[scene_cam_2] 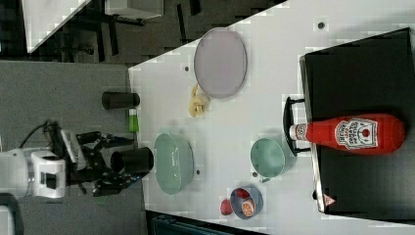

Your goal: Pick Ketchup from oven and place it on table.

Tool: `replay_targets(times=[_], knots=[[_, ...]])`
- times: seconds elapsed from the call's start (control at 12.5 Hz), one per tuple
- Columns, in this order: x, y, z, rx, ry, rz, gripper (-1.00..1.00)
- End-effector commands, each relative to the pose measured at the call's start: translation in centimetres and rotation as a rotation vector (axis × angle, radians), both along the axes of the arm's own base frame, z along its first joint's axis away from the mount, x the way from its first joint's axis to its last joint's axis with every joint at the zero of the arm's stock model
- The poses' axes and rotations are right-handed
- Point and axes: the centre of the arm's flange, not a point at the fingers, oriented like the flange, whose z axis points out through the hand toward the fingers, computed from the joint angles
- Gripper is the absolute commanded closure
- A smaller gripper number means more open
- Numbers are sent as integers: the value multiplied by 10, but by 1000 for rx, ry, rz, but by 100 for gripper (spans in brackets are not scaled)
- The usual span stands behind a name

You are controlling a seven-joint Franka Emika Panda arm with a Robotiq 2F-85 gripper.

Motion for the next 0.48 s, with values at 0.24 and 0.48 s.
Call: replay_targets(times=[0.24,0.48], knots=[[-5,-158,-41,-1,-10,-331,-100],[-8,-234,-76,-56,-62,-475,-100]])
